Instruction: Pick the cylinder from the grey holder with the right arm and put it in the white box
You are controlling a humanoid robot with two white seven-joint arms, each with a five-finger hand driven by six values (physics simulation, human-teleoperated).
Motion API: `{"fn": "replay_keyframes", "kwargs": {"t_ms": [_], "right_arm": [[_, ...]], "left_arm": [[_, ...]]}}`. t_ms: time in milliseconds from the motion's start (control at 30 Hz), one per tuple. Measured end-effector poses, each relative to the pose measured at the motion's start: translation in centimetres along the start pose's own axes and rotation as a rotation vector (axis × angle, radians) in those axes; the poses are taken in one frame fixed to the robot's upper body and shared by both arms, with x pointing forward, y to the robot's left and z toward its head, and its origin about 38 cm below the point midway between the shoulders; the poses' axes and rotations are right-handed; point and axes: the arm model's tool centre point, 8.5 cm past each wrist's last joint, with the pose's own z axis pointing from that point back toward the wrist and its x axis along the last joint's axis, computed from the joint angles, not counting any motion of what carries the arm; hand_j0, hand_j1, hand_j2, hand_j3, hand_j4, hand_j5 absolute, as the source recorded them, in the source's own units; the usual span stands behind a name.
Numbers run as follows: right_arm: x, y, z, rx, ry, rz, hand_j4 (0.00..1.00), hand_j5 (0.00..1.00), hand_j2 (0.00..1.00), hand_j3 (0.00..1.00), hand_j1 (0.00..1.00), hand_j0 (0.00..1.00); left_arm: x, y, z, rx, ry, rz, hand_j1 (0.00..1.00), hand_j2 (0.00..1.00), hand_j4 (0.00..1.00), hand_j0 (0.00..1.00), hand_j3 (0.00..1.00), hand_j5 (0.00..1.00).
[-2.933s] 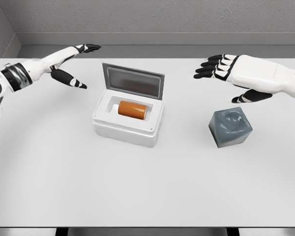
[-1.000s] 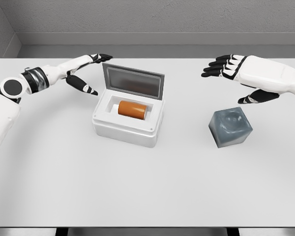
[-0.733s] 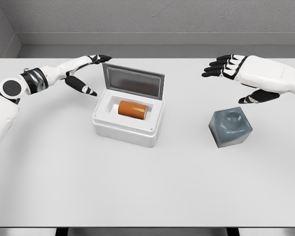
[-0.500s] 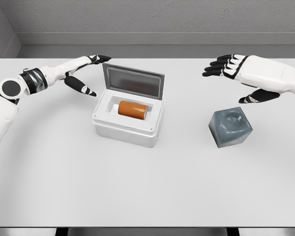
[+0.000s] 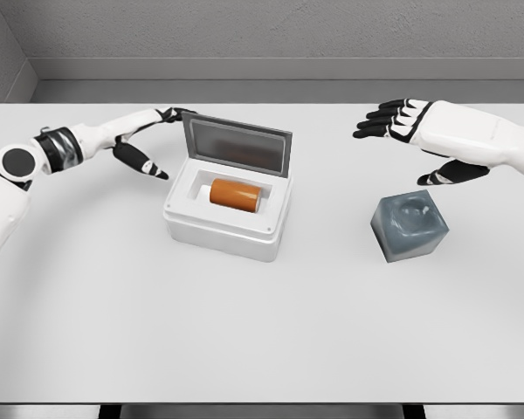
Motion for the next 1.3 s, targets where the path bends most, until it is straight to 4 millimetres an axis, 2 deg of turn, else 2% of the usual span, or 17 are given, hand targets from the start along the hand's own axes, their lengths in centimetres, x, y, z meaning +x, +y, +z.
{"fn": "replay_keyframes", "kwargs": {"t_ms": [333, 667, 800, 1233, 1300], "right_arm": [[0.1, 0.2, -0.2, 0.008, -0.005, -0.002, 1.00, 1.00, 1.00, 1.00, 1.00, 1.00], [0.1, 0.3, -0.3, 0.010, -0.006, -0.004, 1.00, 1.00, 1.00, 1.00, 1.00, 1.00], [0.1, 0.3, -0.2, 0.010, -0.006, -0.005, 1.00, 1.00, 1.00, 1.00, 1.00, 1.00], [0.1, 0.3, -0.3, 0.010, -0.006, -0.005, 1.00, 1.00, 1.00, 1.00, 1.00, 1.00], [0.1, 0.4, -0.3, 0.010, -0.006, -0.005, 1.00, 1.00, 1.00, 1.00, 1.00, 1.00]], "left_arm": [[0.1, -0.2, 1.3, -0.008, -0.015, -0.032, 1.00, 1.00, 1.00, 1.00, 1.00, 1.00], [1.4, 0.6, 1.9, -0.003, -0.054, -0.078, 1.00, 1.00, 1.00, 1.00, 1.00, 1.00], [1.4, -0.4, 2.3, -0.014, -0.067, -0.076, 1.00, 1.00, 1.00, 1.00, 1.00, 1.00], [3.9, 0.7, 3.1, 0.003, -0.146, -0.120, 1.00, 1.00, 1.00, 1.00, 1.00, 1.00], [3.9, 0.3, 3.3, -0.003, -0.153, -0.118, 1.00, 1.00, 1.00, 1.00, 1.00, 1.00]]}}
